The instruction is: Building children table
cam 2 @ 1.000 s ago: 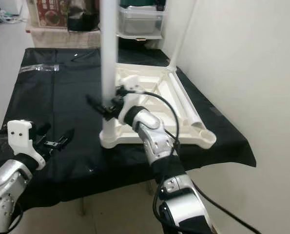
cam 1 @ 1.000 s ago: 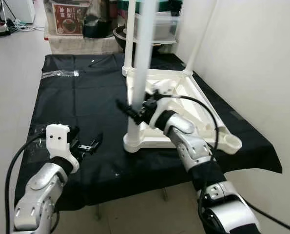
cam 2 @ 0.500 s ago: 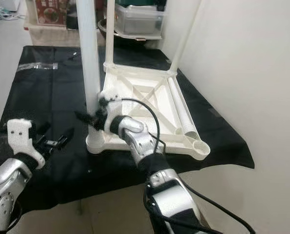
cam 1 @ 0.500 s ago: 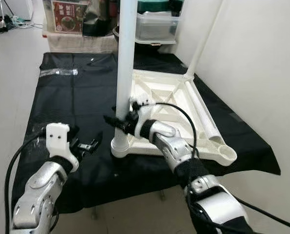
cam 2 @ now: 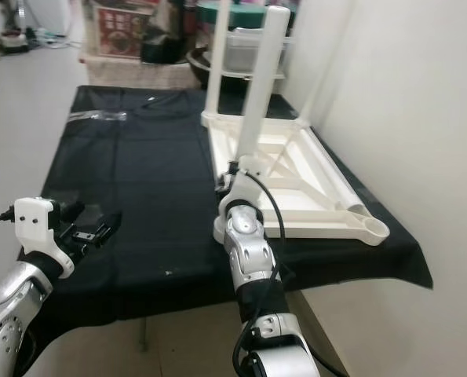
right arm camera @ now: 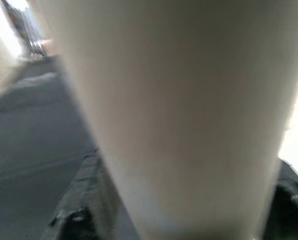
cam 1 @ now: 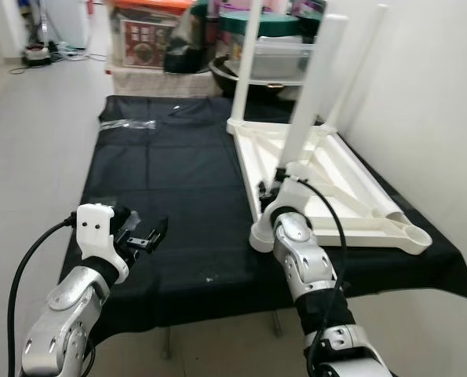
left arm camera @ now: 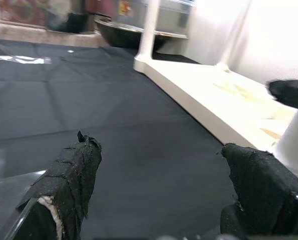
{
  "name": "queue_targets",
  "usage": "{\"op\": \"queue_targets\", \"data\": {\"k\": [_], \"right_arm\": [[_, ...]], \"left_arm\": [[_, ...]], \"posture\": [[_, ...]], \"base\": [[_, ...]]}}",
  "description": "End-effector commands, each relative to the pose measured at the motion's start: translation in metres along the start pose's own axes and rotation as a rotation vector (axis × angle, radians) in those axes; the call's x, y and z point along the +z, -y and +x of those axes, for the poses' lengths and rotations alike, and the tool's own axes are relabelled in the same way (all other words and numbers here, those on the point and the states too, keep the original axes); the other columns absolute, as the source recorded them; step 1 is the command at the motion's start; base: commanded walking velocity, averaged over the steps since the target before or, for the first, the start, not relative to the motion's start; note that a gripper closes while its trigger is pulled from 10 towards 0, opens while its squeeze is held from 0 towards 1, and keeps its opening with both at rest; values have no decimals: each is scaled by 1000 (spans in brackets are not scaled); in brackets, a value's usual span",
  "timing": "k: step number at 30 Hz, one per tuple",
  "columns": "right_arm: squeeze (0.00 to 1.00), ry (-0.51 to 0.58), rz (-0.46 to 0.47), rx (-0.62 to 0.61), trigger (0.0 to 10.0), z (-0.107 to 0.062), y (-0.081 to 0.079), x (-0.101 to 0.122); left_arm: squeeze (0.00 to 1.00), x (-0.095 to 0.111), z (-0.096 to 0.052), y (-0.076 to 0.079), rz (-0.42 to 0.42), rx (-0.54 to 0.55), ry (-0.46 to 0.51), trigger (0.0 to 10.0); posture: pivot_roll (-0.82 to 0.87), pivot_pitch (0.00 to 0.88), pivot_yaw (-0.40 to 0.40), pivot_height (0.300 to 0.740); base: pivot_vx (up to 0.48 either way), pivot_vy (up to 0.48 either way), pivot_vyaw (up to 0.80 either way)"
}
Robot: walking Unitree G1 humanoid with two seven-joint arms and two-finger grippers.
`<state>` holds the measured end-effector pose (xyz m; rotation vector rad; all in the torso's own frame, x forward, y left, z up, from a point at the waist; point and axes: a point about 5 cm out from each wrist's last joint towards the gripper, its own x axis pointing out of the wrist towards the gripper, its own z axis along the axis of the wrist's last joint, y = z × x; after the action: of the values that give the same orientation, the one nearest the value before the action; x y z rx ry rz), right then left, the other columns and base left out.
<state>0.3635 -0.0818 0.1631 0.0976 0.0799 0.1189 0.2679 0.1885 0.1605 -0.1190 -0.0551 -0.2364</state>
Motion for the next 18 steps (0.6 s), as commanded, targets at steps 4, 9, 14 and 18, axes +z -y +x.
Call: {"op": "queue_targets", "data": {"k": [4,9,14,18], "right_arm": [[0,248,41,574,10000,-3,-40,53],[0,238,-37,954,10000,-17,-54,57],[0,148,-74,1100,8784,-24,-62,39],[0,74,-130,922,0,-8,-67,15]], "left_arm": [[0,-3,0,-1,-15,-7,-10,10000],[0,-2,1,-2,-15,-6,-7,10000],[0,-2,1,-1,-15,-7,-5,10000],[0,-1,0,0,-16,-5,-1,10000]], "posture": [[130,0,-141,740],[134,0,-145,740],[156,0,-161,740],[166,0,-167,740]], "base": [[0,0,0],[0,0,0],[0,0,0],[0,0,0]]}}
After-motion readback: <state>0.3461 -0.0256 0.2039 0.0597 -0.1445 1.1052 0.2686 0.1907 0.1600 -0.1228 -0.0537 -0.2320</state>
